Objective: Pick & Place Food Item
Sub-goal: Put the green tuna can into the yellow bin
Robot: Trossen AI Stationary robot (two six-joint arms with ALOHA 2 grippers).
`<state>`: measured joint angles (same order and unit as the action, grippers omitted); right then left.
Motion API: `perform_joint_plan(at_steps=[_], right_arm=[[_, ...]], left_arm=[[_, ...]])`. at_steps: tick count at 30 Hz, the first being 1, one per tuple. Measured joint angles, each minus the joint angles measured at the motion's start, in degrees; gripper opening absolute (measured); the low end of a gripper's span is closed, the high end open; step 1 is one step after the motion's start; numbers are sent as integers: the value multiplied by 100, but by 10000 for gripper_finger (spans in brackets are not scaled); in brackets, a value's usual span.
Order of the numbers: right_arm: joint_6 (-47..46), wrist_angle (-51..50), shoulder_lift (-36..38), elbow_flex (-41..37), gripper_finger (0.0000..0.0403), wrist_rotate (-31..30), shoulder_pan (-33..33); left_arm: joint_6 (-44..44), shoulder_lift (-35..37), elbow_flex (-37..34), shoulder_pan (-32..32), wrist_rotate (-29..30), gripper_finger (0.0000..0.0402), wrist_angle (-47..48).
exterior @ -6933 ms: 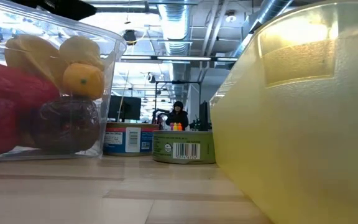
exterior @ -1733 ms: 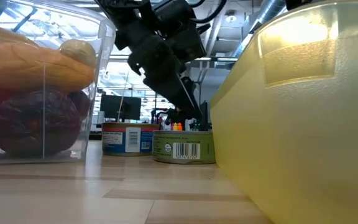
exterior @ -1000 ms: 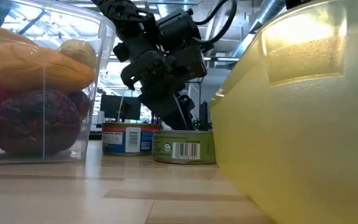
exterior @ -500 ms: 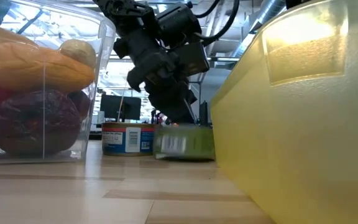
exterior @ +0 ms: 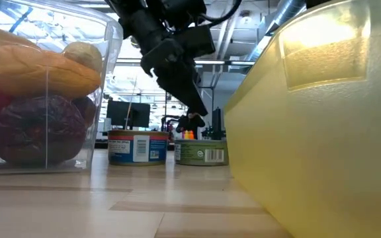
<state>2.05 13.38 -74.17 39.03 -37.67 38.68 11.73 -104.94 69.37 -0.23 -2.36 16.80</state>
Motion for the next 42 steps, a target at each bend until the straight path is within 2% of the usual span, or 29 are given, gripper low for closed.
perform_joint_plan(at_steps=[5, 10, 13, 16, 19, 23, 30, 33, 37, 42], right_arm=[[-690, -907, 0, 0, 68, -250, -289], [-921, -1040, 0, 0, 93, -92, -568], [-917, -1044, 0, 0, 97, 22, -665], [-917, -1041, 0, 0, 97, 38, -689], [-919, -1039, 0, 0, 98, 156, -684], [-957, -1042, 0, 0, 98, 188, -684], [-956, -1055, 0, 0, 98, 190, -695], [-956, -1060, 0, 0, 98, 188, -695], [-954, -1062, 0, 0, 98, 188, -698], [-956, -1072, 0, 0, 98, 188, -698]], left_arm=[[-10, 25, 3, 68, -371, 0, 122], [-23, -241, 3, 41, -519, 0, 148], [-104, -331, 3, 48, -447, 0, 56], [-158, -345, 3, 54, -33, 1, -61], [-33, -311, 5, 98, 12, 10, -77], [-4, -321, 5, 290, -218, 57, -51], [2, -331, 5, 546, -368, 201, -80], [4, -356, 7, 557, -568, 243, -84], [-4, -553, 13, 555, -713, 258, -172], [-168, -882, 51, 610, -765, 222, -364]])
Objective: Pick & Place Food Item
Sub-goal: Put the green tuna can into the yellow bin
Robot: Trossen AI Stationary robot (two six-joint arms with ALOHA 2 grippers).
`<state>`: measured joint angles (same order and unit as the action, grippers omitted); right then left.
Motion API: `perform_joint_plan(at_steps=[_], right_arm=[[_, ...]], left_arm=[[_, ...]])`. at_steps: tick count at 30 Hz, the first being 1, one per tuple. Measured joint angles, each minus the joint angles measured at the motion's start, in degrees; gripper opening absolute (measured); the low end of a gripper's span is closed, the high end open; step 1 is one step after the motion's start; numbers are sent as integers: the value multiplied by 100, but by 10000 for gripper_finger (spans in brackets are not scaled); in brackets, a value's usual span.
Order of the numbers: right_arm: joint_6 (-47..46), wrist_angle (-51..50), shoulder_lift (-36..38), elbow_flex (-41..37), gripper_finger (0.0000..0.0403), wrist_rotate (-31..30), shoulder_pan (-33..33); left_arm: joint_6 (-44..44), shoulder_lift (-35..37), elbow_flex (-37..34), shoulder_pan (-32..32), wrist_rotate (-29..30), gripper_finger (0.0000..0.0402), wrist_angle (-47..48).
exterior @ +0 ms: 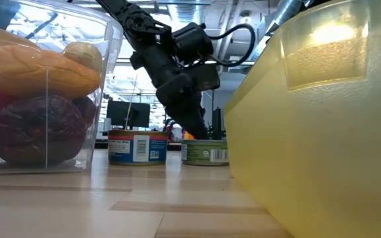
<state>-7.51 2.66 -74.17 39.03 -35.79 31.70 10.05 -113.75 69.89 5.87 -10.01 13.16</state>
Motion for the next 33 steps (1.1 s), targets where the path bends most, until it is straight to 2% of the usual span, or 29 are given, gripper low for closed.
perform_joint_plan(at_steps=[3, 7, 9, 15, 21, 29, 33], right_arm=[[-2, -11, 0, 0, 98, -2, 0], [-2, -33, 0, 0, 98, -2, 4], [-2, -37, 0, 0, 98, -4, 4], [-2, -59, 0, 0, 98, -15, 4], [-2, -65, 0, 0, 98, -20, 2], [-12, -59, 0, 0, 98, -18, 0], [-500, -79, 0, 0, 100, 212, -143]], left_arm=[[31, 13, -6, -6, -10, 164, -24], [255, 35, -13, 1, -9, 40, 39], [299, 5, -13, 1, 3, 15, 87], [306, 115, -28, -173, 351, 1, 152], [301, 592, -74, -505, 797, 0, 493], [326, 1178, -63, -749, 1357, 0, 455], [366, 1354, -55, -734, 1578, 0, 425]])
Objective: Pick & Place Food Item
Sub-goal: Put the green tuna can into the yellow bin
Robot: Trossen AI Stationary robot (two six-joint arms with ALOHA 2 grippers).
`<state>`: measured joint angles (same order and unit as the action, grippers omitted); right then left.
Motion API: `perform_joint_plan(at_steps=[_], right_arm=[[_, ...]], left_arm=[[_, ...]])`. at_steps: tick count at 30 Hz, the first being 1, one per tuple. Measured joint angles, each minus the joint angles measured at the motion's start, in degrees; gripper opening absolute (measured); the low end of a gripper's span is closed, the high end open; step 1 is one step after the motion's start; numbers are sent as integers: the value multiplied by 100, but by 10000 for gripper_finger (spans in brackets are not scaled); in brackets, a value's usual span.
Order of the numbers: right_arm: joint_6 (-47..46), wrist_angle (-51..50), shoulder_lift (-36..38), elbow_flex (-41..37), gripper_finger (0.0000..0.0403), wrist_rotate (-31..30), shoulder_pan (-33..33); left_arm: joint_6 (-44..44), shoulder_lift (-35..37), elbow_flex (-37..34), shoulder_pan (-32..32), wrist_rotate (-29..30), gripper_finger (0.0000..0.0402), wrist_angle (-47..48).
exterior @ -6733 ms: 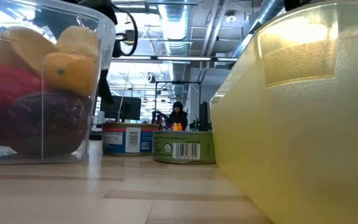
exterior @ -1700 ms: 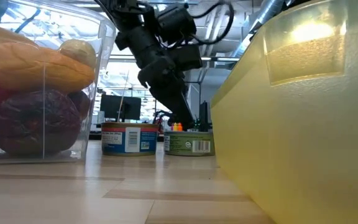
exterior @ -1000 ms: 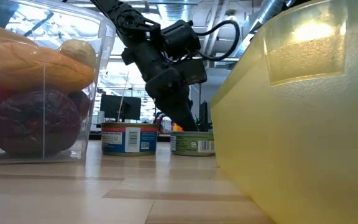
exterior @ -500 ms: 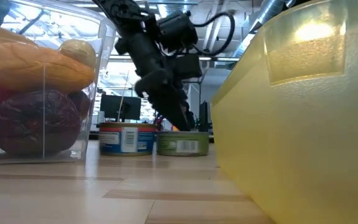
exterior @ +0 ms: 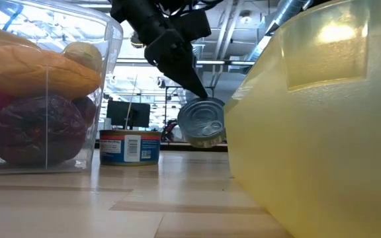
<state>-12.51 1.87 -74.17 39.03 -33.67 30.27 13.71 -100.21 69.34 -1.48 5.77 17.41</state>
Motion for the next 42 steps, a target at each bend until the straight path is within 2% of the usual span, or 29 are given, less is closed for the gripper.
perform_joint_plan(at_steps=[4, 8, 13, 16, 19, 28, 36, 39, 42], right_arm=[[-713, -211, -109, 0, 134, 120, -459], [-853, -175, -448, 0, 204, 299, -905], [-1028, 229, -962, -5, 283, 929, -1580], [-938, 736, -1209, -2, 310, 1475, -1837], [-854, 973, -1363, 0, 324, 1731, -2079], [-496, 1385, -1421, 0, 330, 2239, -2552], [-225, 2020, -1747, 0, 326, 3208, -3042], [-176, 2172, -1870, 1, 302, 3230, -3099], [-156, 2168, -1904, 44, 245, 3239, -3065]], left_arm=[[44, 90, 0, 4, 84, 0, 14], [83, 133, 2, -9, 201, 0, 6], [111, 276, 7, -9, 353, 0, 10], [132, 320, 7, -8, 384, 0, 38], [149, 370, 9, -34, 478, 0, 73], [232, 368, 11, -145, 588, 0, 86], [276, 368, 11, -170, 666, 0, -68], [279, 368, 11, -168, 679, 0, -159], [287, 368, 11, -166, 679, 0, -172]])
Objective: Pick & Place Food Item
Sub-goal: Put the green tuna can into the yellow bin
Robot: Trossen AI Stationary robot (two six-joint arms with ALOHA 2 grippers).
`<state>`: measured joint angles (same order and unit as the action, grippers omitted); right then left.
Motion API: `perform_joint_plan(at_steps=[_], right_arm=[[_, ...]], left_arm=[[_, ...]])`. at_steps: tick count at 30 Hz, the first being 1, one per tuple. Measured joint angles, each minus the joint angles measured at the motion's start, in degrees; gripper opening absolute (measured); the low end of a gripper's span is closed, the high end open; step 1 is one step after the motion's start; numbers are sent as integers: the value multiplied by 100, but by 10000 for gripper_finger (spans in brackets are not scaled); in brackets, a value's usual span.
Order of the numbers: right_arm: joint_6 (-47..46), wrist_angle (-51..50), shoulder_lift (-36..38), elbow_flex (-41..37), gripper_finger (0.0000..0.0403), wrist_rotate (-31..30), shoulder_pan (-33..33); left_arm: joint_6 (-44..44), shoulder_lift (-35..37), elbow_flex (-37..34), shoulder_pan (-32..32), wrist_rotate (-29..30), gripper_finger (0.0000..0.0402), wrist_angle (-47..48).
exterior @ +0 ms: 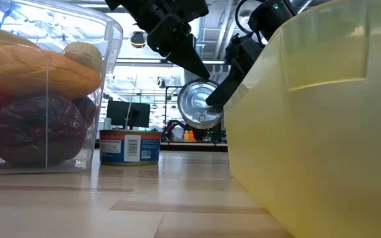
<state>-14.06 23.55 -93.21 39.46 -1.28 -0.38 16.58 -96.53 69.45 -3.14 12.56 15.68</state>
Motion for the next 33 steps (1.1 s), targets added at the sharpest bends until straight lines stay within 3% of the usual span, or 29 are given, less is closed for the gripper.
perform_joint_plan(at_steps=[4, 10, 17, 25, 29, 33], right_arm=[[82, -35, 31, 27, 126, -28, 80], [104, -6, 63, 37, 131, 106, 167], [-4, -426, 314, 89, 131, 339, 373], [-164, -2806, 1254, 710, 131, 434, 829], [-430, -4066, 1612, 1081, 131, 500, 1148], [-816, -4722, 1742, 1302, 131, 917, 1429]], left_arm=[[11, 0, 4, 0, -4, 0, -63], [81, 163, 7, -29, -12, 0, 50], [257, 1085, 6, -34, 73, 0, 379], [320, 2083, -483, 293, -391, 14, 225], [297, 2188, -1011, 473, -415, 30, -261], [315, 2063, -1427, 583, -622, 46, -820]])
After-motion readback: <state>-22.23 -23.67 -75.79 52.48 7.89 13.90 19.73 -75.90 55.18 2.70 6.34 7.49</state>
